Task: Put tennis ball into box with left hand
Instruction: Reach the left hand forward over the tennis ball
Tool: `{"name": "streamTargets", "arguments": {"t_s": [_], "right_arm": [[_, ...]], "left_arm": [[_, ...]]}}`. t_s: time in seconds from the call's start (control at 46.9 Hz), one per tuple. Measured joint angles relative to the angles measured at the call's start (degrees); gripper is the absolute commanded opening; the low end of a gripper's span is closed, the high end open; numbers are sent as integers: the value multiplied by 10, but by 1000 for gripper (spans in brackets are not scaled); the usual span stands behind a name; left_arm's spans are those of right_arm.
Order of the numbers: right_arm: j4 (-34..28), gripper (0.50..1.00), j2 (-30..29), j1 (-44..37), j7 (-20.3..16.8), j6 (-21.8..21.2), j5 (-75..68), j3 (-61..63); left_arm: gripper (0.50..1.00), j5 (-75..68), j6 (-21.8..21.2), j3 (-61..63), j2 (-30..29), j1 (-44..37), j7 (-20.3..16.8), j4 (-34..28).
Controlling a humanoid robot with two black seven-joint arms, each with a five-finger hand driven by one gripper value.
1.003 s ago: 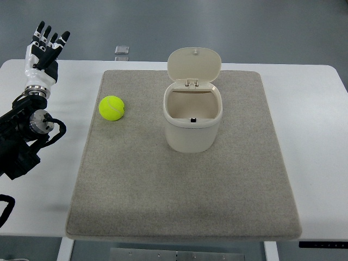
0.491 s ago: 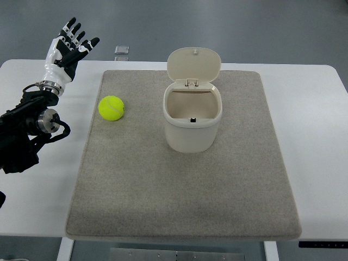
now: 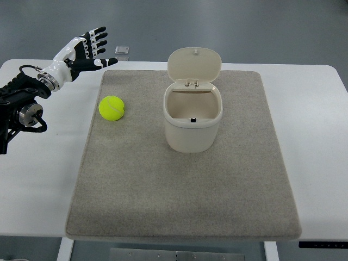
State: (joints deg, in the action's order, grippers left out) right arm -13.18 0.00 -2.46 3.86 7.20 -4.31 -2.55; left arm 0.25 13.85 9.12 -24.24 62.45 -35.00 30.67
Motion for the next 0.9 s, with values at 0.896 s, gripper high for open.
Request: {"name": "streamTargets", "arguments": {"t_s": [0.896], "right_arm": [[0, 901, 0, 0, 0, 0, 0, 0]], "left_arm": [[981, -253, 85, 163, -59, 106, 0, 8]]}}
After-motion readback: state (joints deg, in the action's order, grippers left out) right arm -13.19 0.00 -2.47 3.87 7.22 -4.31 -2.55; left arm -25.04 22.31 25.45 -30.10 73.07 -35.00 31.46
